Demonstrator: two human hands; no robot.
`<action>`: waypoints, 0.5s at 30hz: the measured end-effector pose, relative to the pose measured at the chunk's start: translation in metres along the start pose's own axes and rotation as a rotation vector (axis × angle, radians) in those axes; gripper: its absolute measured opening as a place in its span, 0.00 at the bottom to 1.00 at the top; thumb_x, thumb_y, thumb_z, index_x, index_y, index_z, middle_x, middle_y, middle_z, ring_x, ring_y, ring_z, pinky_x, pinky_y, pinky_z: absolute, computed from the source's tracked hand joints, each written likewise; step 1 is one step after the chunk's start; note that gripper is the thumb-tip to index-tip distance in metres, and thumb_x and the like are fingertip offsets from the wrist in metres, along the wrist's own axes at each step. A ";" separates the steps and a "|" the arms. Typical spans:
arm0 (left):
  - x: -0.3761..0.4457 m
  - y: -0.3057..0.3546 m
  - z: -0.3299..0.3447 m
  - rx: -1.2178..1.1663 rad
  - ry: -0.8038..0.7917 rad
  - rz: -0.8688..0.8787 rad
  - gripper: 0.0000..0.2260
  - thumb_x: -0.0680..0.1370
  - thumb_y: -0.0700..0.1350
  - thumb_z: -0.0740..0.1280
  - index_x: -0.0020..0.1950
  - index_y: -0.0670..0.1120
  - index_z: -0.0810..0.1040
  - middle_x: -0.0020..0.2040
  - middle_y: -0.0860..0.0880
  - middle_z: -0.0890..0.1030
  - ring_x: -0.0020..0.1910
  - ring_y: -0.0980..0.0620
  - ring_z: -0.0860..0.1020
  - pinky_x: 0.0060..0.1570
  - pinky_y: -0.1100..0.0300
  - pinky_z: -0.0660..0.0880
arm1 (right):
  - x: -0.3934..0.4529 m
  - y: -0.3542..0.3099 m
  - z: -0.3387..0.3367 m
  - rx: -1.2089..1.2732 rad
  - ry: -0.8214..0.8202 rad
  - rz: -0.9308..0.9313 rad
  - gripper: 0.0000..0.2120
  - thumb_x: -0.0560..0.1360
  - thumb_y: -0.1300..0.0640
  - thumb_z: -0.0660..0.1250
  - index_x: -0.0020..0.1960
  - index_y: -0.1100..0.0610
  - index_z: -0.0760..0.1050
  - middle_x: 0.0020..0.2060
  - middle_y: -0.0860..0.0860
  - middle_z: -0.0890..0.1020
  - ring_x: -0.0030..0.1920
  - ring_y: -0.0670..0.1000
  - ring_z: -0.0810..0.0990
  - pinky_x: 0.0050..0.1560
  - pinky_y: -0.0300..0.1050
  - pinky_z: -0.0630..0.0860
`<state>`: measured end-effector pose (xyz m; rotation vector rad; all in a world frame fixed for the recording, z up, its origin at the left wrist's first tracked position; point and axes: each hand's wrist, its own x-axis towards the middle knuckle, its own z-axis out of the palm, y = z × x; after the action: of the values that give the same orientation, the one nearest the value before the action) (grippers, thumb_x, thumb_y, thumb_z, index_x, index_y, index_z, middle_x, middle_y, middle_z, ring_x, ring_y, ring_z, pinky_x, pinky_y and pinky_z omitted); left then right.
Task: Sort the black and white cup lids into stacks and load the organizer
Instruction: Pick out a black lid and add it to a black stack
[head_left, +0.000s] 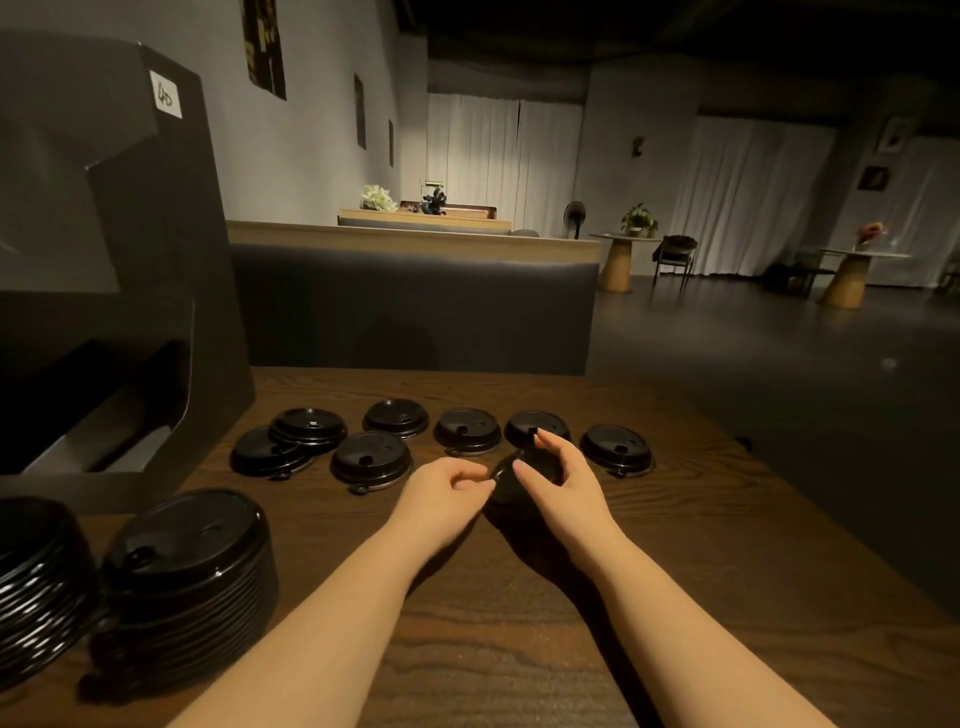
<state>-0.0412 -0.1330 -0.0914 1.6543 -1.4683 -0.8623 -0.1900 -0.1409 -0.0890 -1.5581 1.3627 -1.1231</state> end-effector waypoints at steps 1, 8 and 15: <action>0.000 0.000 0.002 0.034 0.006 0.024 0.15 0.78 0.47 0.66 0.65 0.50 0.77 0.51 0.55 0.80 0.52 0.56 0.77 0.52 0.62 0.72 | 0.000 0.000 0.000 -0.050 -0.005 -0.003 0.28 0.77 0.60 0.65 0.74 0.50 0.60 0.72 0.49 0.65 0.71 0.49 0.64 0.67 0.43 0.64; 0.003 -0.005 -0.005 0.258 0.378 0.056 0.28 0.80 0.48 0.63 0.77 0.49 0.57 0.75 0.47 0.63 0.75 0.47 0.59 0.72 0.49 0.59 | -0.001 0.001 0.005 -0.096 -0.116 0.060 0.31 0.75 0.65 0.63 0.74 0.49 0.58 0.72 0.53 0.64 0.69 0.52 0.67 0.60 0.41 0.69; 0.013 -0.016 -0.020 0.633 0.281 -0.192 0.26 0.81 0.55 0.55 0.77 0.47 0.59 0.78 0.45 0.58 0.78 0.43 0.51 0.74 0.43 0.50 | -0.004 0.000 0.004 -0.331 -0.068 -0.008 0.24 0.79 0.61 0.60 0.74 0.54 0.61 0.72 0.52 0.63 0.72 0.50 0.62 0.70 0.43 0.59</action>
<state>-0.0150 -0.1432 -0.0957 2.2979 -1.4812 -0.2350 -0.1864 -0.1372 -0.0913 -1.8181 1.5550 -0.8708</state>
